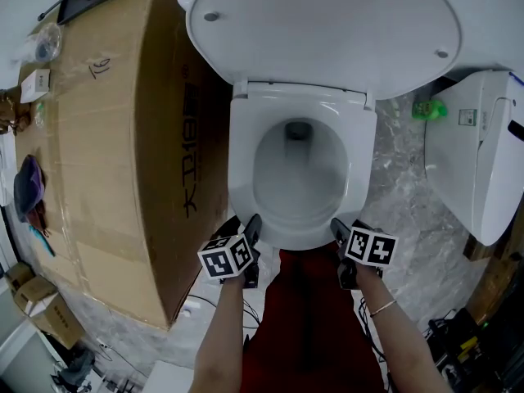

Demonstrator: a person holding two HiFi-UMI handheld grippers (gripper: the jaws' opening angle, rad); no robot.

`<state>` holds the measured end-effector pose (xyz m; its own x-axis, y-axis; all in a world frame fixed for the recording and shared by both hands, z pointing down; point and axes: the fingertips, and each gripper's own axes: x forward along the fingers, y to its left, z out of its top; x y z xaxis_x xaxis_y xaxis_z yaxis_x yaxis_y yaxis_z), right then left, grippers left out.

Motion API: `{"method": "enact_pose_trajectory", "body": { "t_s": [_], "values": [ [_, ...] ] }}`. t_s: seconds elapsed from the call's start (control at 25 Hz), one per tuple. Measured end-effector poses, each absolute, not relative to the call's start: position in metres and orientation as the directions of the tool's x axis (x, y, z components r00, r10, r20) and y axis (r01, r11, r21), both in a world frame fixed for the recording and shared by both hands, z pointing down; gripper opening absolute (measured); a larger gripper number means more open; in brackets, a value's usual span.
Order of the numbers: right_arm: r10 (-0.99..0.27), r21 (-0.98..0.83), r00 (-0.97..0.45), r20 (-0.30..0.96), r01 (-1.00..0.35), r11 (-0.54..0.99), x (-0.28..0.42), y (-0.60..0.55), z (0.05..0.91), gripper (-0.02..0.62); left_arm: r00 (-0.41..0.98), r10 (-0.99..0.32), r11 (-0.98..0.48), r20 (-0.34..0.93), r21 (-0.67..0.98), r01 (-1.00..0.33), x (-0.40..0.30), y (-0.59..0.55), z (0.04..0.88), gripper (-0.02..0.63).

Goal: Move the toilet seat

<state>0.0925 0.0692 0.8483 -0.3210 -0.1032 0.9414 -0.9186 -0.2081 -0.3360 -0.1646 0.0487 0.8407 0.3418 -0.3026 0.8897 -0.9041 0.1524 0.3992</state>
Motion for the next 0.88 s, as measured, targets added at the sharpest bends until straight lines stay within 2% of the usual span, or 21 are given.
{"method": "enact_pose_trajectory", "body": {
  "t_s": [0.44,0.88],
  "values": [
    [-0.16,-0.377,-0.344,0.925,-0.883,-0.279,0.092,0.066,0.797,0.265,0.367,-0.299,0.08,0.881,0.406,-0.91,-0.166,0.049,0.788,0.223],
    [-0.25,-0.437,-0.374,0.893,-0.853,-0.285,0.095,0.051,0.727,0.265,0.397,-0.374,0.057,0.838,0.448,-0.892,-0.163,0.035,0.715,0.224]
  ]
}}
